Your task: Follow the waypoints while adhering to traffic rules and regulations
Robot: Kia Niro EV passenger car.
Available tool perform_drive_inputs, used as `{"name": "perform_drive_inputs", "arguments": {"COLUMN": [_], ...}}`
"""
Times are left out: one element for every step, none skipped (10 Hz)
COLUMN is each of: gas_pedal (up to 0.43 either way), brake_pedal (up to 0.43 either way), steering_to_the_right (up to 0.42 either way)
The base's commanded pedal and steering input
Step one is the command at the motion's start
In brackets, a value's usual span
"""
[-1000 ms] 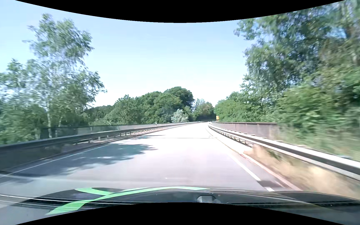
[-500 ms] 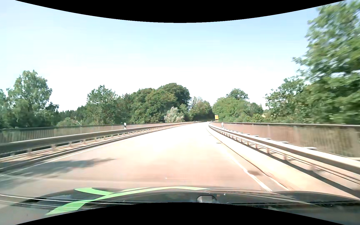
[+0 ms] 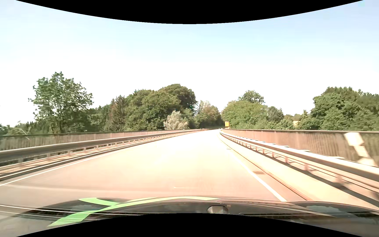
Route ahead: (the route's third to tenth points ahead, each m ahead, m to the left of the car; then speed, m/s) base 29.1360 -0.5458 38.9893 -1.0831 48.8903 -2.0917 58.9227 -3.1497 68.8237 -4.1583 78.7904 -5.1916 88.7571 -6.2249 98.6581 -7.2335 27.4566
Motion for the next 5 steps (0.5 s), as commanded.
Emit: {"name": "perform_drive_inputs", "arguments": {"gas_pedal": [0.331,0.350,0.358,0.370,0.378], "brake_pedal": [0.000,0.000,0.000,0.000,0.000], "steering_to_the_right": [0.007,0.007,0.007,0.007,0.007]}}
